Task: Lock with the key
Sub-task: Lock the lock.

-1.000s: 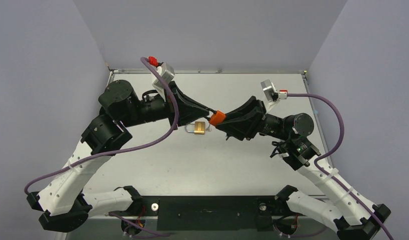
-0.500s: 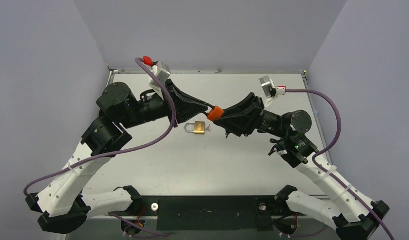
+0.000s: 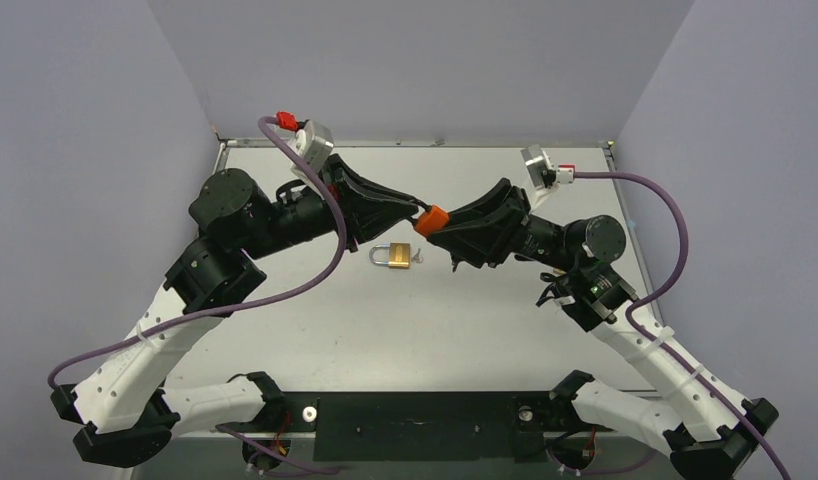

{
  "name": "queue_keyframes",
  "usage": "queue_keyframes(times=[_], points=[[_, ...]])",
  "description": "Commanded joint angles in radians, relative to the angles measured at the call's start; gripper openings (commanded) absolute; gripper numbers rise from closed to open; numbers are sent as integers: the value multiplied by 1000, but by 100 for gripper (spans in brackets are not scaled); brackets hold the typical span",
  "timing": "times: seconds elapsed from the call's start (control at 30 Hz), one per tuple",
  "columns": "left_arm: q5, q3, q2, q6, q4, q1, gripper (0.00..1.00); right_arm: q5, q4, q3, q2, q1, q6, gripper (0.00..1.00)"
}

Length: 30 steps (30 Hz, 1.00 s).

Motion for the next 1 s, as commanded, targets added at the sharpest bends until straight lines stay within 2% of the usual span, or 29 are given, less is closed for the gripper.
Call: queue_keyframes(times=[0.0,0.43,0.97], points=[[108,-69,76,-40,-89,-85,0,101,135,85,38,20,1,0],[69,-173,50,-72,-67,-105,0,122,111,126,41,4,-22,0],[56,-299,24,-109,-11,-111,0,118,321,191,103,-54,147,0]])
